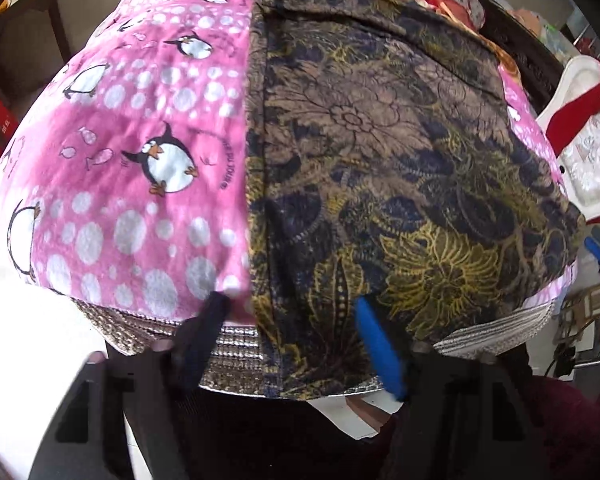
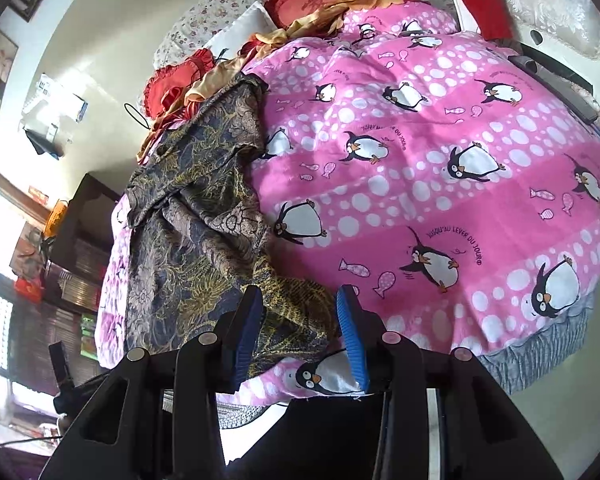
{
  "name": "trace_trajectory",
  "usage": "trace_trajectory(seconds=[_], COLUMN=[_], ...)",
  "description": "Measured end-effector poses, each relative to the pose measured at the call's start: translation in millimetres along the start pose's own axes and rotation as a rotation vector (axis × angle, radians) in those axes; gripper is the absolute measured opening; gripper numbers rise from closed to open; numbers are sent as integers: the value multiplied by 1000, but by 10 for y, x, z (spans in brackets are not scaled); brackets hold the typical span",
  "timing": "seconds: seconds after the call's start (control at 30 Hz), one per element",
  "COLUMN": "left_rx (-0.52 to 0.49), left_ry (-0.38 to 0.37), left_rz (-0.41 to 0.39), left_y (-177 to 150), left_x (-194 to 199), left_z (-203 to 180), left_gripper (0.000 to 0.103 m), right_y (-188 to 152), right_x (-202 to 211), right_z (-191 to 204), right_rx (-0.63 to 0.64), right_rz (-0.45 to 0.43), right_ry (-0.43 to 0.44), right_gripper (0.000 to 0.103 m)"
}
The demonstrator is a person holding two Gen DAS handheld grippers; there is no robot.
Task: Fold small clothes
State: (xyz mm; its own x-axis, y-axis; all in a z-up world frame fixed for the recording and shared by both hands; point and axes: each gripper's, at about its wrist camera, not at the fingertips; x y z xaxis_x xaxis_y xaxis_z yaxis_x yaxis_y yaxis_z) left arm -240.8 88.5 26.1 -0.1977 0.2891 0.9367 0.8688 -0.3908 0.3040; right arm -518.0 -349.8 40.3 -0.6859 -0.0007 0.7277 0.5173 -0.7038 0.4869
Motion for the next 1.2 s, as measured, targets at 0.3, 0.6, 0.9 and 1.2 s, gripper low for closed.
trace_trajectory(seconds=[0.3, 0.6, 0.9, 1.2], left_rx=[56, 186, 104, 82], left_ry=[-147, -114, -78, -38], left_rz=[-58, -29, -13, -19], left_y=[66, 2, 55, 52], left_x=[417, 482, 403, 352], left_z=[263, 881, 637, 611], left_gripper=[4, 4, 4, 5], right_y=[114, 30, -137, -409], right_x=[79, -57, -250, -322], right_z=[-29, 176, 632, 601], right_rx=[-6, 117, 395, 474], right_rz=[-20, 47, 107, 259], right_ry=[-29, 29, 173, 225], right_gripper=[33, 44, 53, 0])
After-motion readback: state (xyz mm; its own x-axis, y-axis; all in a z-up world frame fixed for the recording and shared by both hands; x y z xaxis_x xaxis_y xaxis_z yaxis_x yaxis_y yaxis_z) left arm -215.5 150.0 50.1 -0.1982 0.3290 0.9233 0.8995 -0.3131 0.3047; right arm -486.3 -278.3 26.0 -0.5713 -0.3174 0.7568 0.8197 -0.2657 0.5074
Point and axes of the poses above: each gripper's, at about its wrist camera, not at the fingertips, and x roughly against the way its jaws point, z to its left, y to its top, and after that the axes turned 6 degrees about x, right-handed
